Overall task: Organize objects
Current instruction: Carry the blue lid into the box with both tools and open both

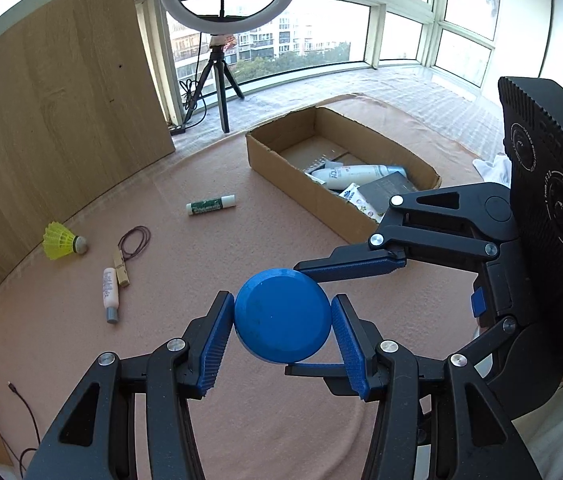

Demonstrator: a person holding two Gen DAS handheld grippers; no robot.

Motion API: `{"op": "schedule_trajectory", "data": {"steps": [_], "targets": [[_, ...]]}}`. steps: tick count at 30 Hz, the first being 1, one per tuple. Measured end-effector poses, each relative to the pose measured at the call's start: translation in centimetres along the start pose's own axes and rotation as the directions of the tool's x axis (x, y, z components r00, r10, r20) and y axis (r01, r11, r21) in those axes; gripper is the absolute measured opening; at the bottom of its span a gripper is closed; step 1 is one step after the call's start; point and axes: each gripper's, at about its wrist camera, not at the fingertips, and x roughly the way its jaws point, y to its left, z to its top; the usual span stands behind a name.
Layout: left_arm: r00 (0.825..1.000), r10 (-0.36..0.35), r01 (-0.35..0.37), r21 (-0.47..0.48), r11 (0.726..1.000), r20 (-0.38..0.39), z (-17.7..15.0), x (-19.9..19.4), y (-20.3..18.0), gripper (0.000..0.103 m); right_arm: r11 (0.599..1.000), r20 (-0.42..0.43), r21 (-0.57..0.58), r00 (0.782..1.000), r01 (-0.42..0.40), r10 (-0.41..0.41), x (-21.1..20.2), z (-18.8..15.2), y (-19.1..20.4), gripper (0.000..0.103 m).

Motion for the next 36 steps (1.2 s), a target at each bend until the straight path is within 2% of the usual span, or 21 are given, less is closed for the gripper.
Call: {"op": "schedule_trajectory", "data": {"steps": [16, 27, 32, 33, 35, 36], "targets": [[1.0, -0.003, 0.001, 0.1, 0.995, 0.013, 6.5, 2.6, -5.8, 0.054, 0.997, 0.051, 0.047, 0.996, 0.068, -0.071, -4.4, -2.2, -5.8, 0.044], [0.998, -0.059, 0.059, 0.205, 0.977, -0.006, 12.7, 7.7, -12.4, 0.054, 0.979, 0.05, 0.132, 0.986, 0.152, -0.16, -7.6, -5.3, -11.8, 0.044], [0.997, -0.081, 0.08, 0.216, 0.973, -0.006, 15.6, 10.0, -14.6, 0.055, 0.965, 0.043, 0.164, 0.976, 0.205, -0.215, -8.7, -6.1, -14.1, 0.044], [0.996, -0.085, 0.084, 0.222, 0.971, -0.002, 15.9, 10.4, -15.0, 0.056, 0.961, 0.038, 0.17, 0.973, 0.217, -0.226, -8.8, -6.2, -14.5, 0.044], [0.999, -0.05, 0.049, 0.215, 0.975, -0.002, 16.1, 11.7, -15.2, 0.091, 0.951, -0.01, 0.182, 0.968, 0.248, -0.251, -8.2, -6.7, -15.4, 0.045], [1.0, -0.002, 0.002, 0.22, 0.975, -0.001, 16.0, 12.3, -15.2, 0.097, 0.944, -0.071, 0.182, 0.962, 0.274, -0.265, -7.4, -7.2, -15.8, 0.047]]}}
